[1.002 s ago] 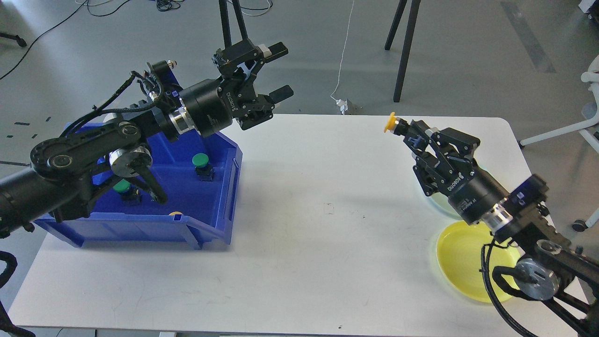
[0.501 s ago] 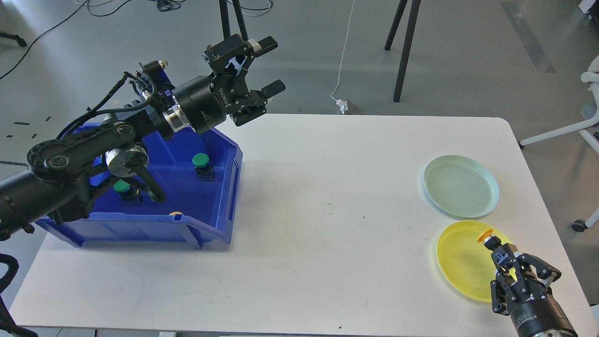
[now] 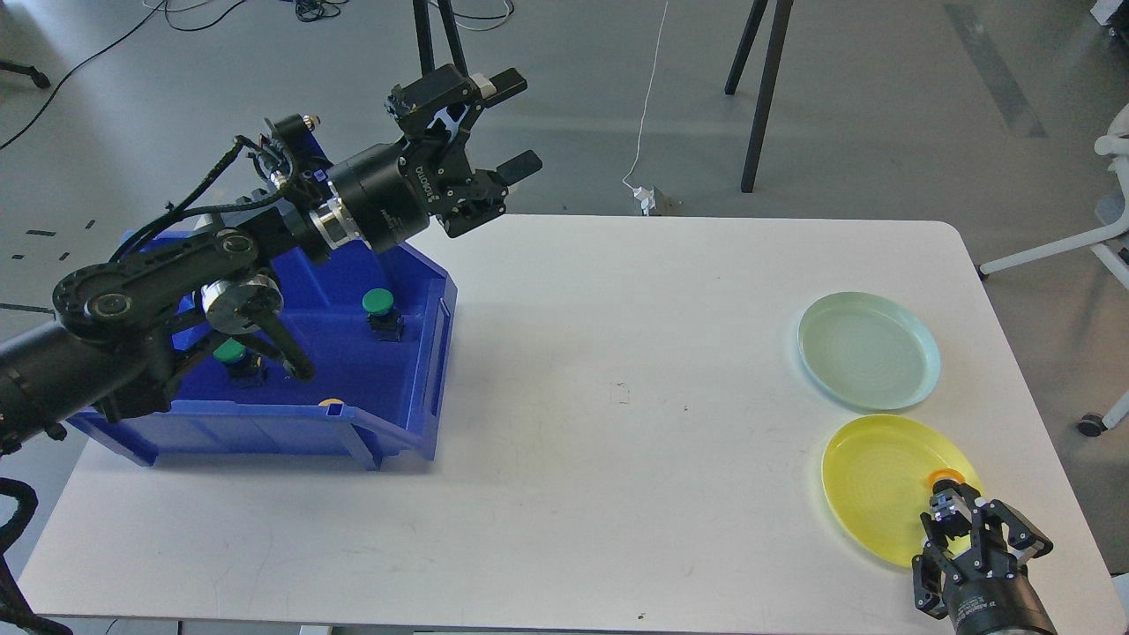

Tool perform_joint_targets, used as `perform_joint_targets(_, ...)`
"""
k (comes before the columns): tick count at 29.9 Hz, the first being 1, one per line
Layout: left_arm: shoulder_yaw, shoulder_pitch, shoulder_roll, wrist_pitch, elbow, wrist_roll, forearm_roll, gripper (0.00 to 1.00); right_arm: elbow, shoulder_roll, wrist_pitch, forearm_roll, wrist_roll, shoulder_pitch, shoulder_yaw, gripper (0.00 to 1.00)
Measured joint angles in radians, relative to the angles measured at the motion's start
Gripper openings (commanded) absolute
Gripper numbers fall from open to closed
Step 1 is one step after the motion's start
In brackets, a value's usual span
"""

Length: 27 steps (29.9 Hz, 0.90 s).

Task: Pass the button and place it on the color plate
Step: 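Raise the right gripper off the plate and pull the left arm back, then reach into the bin and grasp a green-topped button with the left gripper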

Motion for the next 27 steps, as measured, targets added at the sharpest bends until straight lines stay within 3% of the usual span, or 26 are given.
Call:
perform_joint_targets(7,-0.237,0.065,0.118,0.000,-0.015,0.000,-0.006,0.97,0.049,0.001,0.015,0.000,0.000,0.022,0.001,0.97)
perform_joint_targets(13,-0.261,0.070,0.314,0.000,0.016,0.000,0.102,0.98,0.107,-0.010,0.016,0.000,0.000,0.129,0.008,0.97)
perform_joint_targets(20,-0.260,0.070,0.528,0.000,0.051,0.000,0.537,0.99,0.116,-0.013,0.014,0.000,0.000,0.355,0.062,0.97)
perform_joint_targets(27,-0.213,0.088,0.614,0.000,0.034,0.000,1.088,0.99,0.074,-0.017,0.007,0.002,0.000,0.513,0.057,0.97)
